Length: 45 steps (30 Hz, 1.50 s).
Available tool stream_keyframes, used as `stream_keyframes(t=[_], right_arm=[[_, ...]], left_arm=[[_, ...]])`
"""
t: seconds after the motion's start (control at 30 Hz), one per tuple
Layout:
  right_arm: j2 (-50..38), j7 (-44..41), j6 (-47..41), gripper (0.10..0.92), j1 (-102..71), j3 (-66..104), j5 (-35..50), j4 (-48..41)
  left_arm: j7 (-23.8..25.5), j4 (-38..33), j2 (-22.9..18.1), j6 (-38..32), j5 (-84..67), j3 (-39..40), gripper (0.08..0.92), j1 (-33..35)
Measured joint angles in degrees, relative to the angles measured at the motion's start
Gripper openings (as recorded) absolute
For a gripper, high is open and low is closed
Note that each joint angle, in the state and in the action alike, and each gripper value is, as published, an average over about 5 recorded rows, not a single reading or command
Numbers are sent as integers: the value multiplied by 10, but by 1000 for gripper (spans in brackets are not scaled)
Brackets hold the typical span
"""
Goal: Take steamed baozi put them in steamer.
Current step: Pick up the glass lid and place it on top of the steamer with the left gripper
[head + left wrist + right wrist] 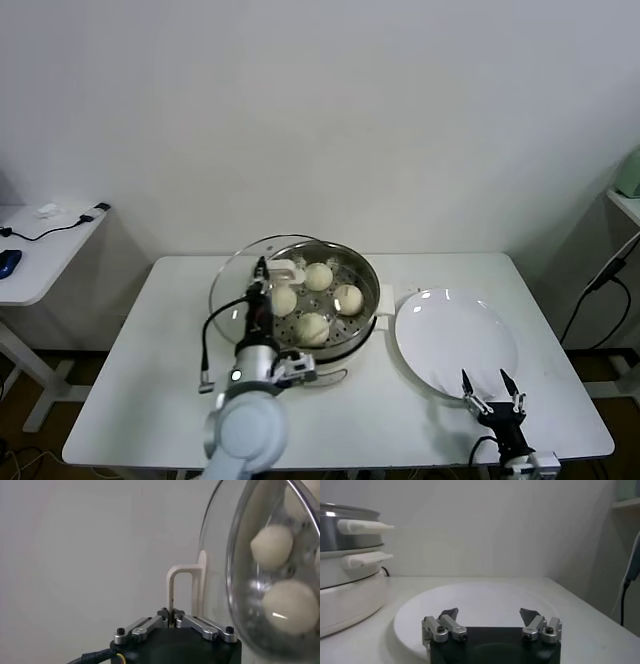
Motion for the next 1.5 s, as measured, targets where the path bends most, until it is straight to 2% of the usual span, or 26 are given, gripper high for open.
stream_keyframes(t=[0.23,0.6,1.07,1.5], right_arm=[[1,0,4,823,-2,0,-1,-1],[0,0,10,823,-2,2,0,-5],[-1,0,22,823,-6,0,4,-12],[-1,-2,35,823,-10,0,3,-14]], left_arm=[[2,50,-45,11,31,35,136,-30],[-2,119,-82,18,56,51,136,-58],[-25,174,-91,18,68,40,136,-66],[-42,183,-88,14,65,35,154,-64]])
